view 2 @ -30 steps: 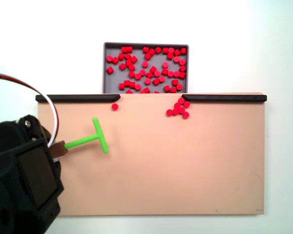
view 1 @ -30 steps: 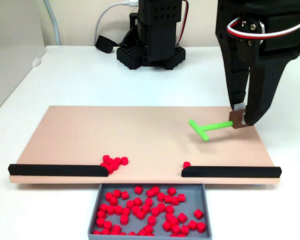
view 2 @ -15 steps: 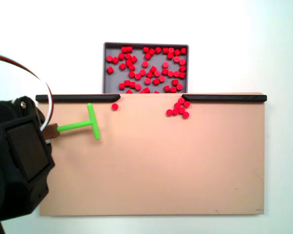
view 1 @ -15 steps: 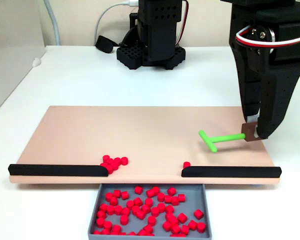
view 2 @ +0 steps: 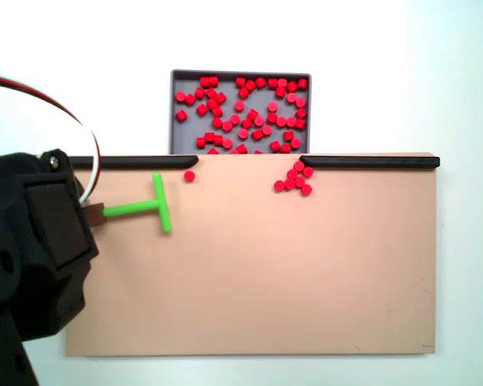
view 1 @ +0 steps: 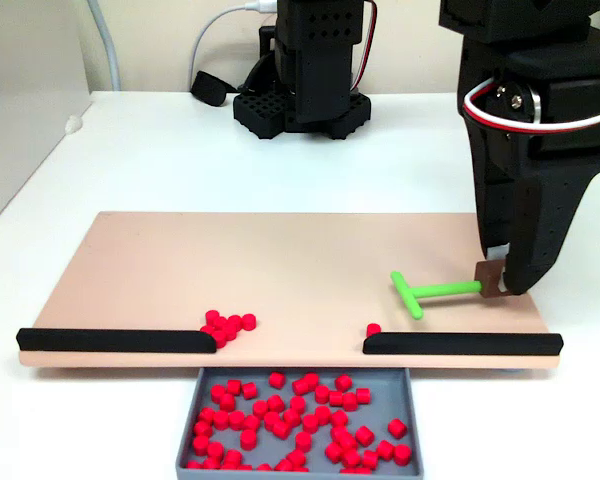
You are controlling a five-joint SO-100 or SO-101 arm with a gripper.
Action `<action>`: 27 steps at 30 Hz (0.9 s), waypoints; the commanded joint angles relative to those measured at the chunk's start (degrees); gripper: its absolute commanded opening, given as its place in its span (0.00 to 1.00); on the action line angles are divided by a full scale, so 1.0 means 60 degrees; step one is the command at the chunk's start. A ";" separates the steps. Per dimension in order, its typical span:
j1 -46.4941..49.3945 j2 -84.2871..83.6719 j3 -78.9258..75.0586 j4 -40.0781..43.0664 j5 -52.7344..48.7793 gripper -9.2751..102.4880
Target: Push granules from left to the grey container
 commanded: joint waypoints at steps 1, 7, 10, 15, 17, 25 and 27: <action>0.0146 0.0088 -0.0337 -0.0015 0.0103 0.08; 0.0132 -0.0015 -0.0337 -0.0015 0.0132 0.08; 0.0161 -0.0103 -0.0337 -0.0015 0.0132 0.08; 0.0190 -0.0176 -0.0352 -0.0044 0.0117 0.08; 0.0205 -0.0176 -0.0352 -0.0103 0.0117 0.08; 0.0278 -0.0249 -0.0352 -0.0132 0.0044 0.08; 0.0308 -0.0264 -0.0352 -0.0132 0.0044 0.08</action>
